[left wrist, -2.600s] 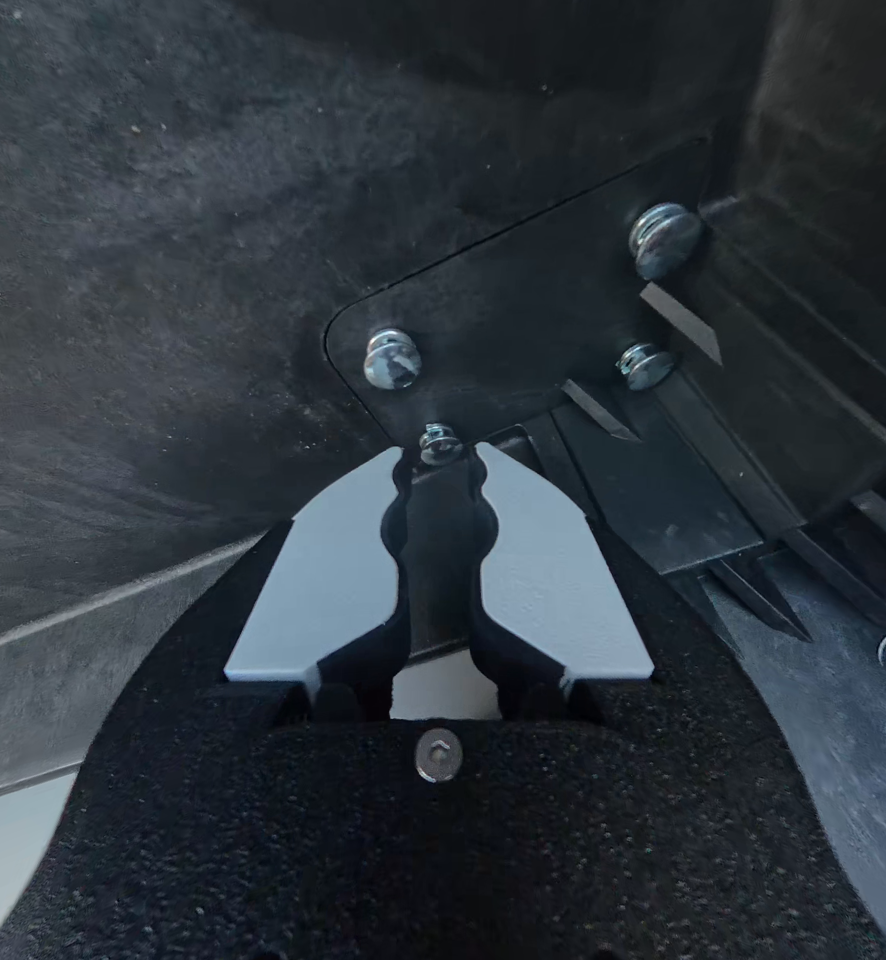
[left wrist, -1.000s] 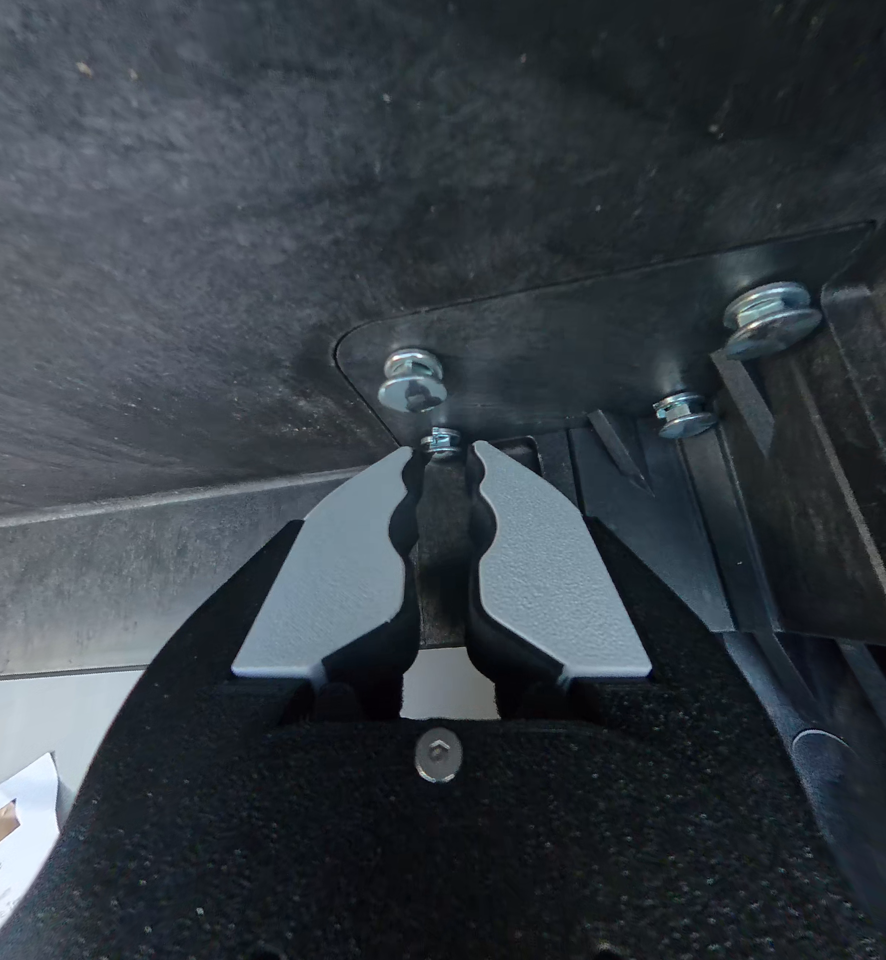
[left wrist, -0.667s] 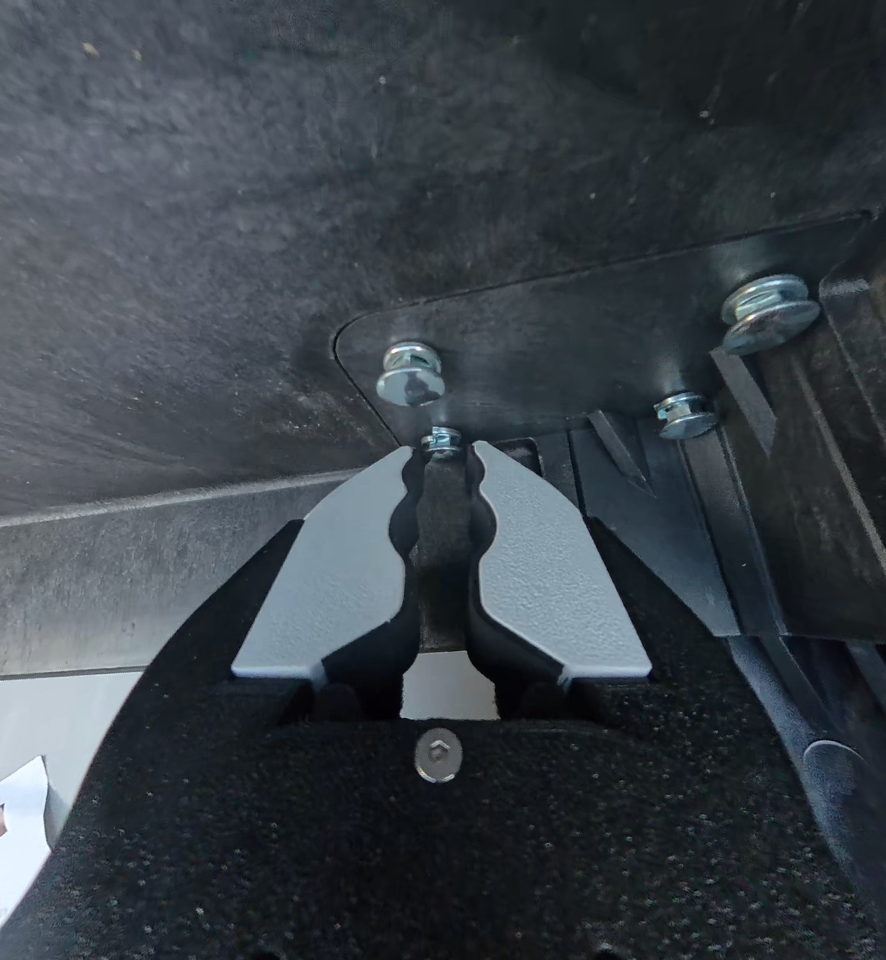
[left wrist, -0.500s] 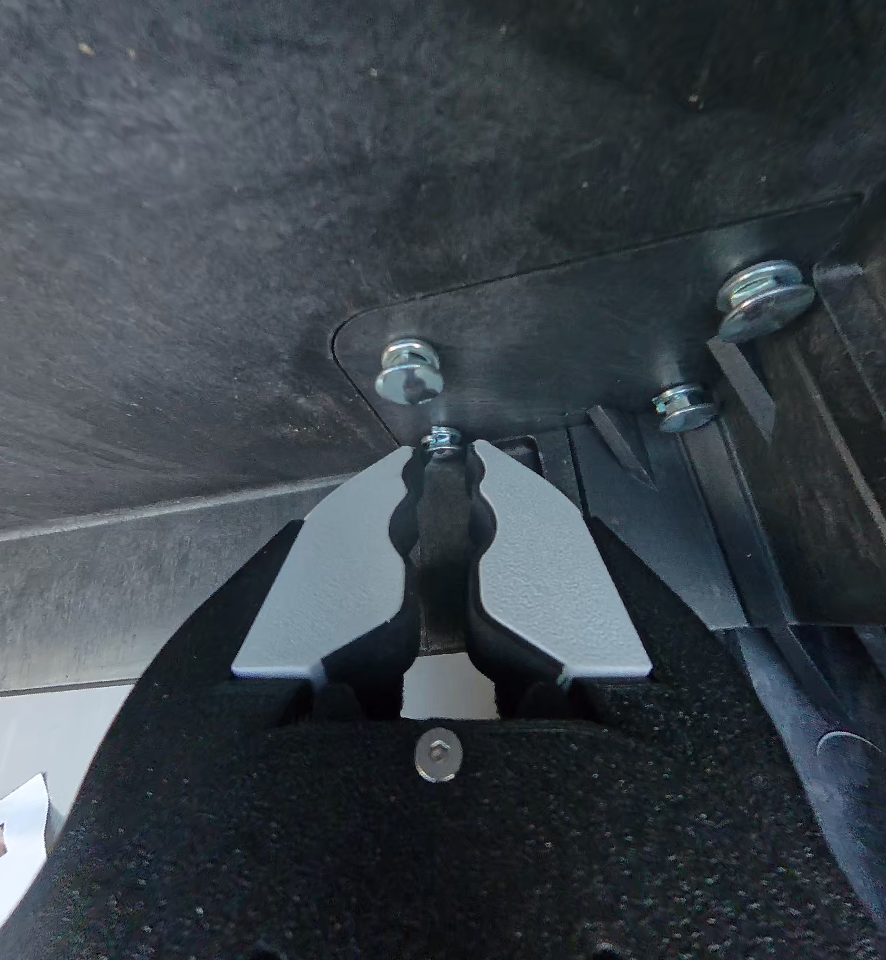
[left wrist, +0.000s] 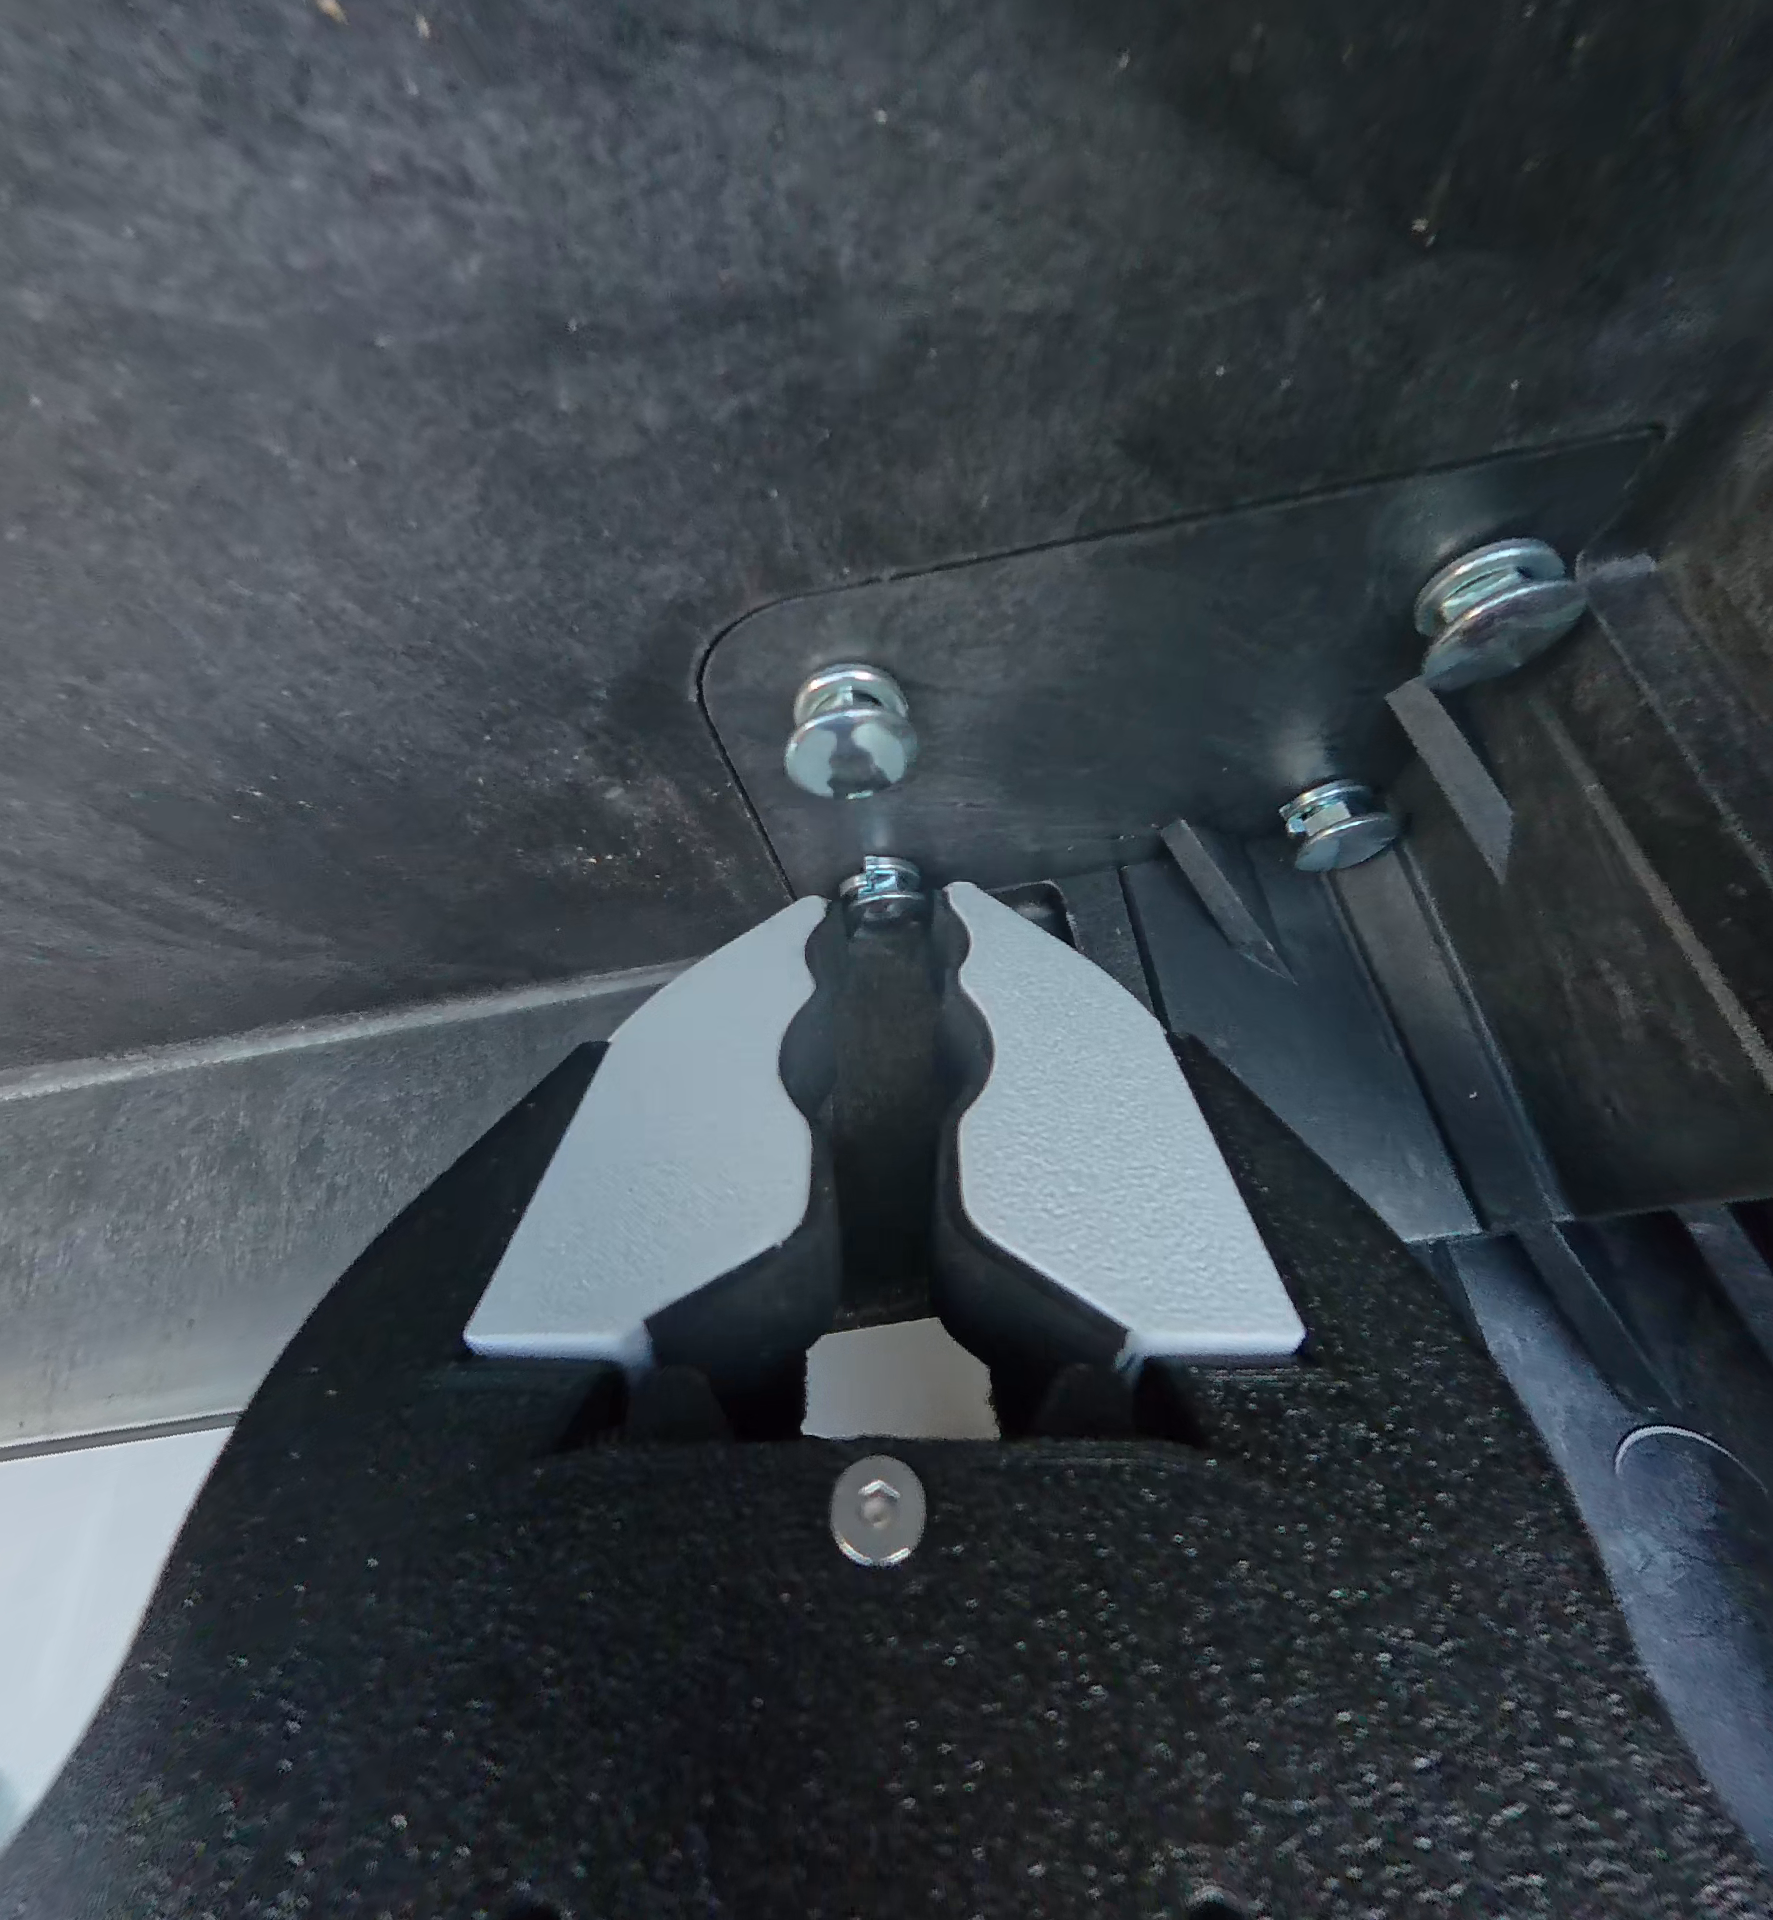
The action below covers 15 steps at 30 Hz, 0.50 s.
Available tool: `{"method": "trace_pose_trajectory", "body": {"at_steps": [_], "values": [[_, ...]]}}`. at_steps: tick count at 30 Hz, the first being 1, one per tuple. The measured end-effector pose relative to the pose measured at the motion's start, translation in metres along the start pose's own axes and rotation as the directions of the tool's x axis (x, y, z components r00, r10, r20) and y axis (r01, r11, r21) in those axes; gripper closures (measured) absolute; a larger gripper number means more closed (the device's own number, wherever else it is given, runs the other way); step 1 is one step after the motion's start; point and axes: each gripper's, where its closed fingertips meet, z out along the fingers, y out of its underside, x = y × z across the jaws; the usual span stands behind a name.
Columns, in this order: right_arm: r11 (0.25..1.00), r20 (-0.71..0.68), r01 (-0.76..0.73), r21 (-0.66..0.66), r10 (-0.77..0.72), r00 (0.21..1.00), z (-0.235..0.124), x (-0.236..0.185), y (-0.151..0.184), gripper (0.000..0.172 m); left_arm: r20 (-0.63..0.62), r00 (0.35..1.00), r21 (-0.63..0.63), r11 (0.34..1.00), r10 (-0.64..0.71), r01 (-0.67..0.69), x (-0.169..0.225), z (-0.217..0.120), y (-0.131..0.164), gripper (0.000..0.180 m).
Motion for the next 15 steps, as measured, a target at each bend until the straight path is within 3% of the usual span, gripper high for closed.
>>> {"method": "trace_pose_trajectory", "body": {"at_steps": [15], "values": [[1.000, 0.009, 0.010, 0.002, -0.010, 1.000, -0.0001, -0.0018, -0.0003, 0.172, -0.011, 1.000, 0.009, 1.000, -0.002, 0.002, -0.0003, 0.0029, -0.0018, 0.165]]}}
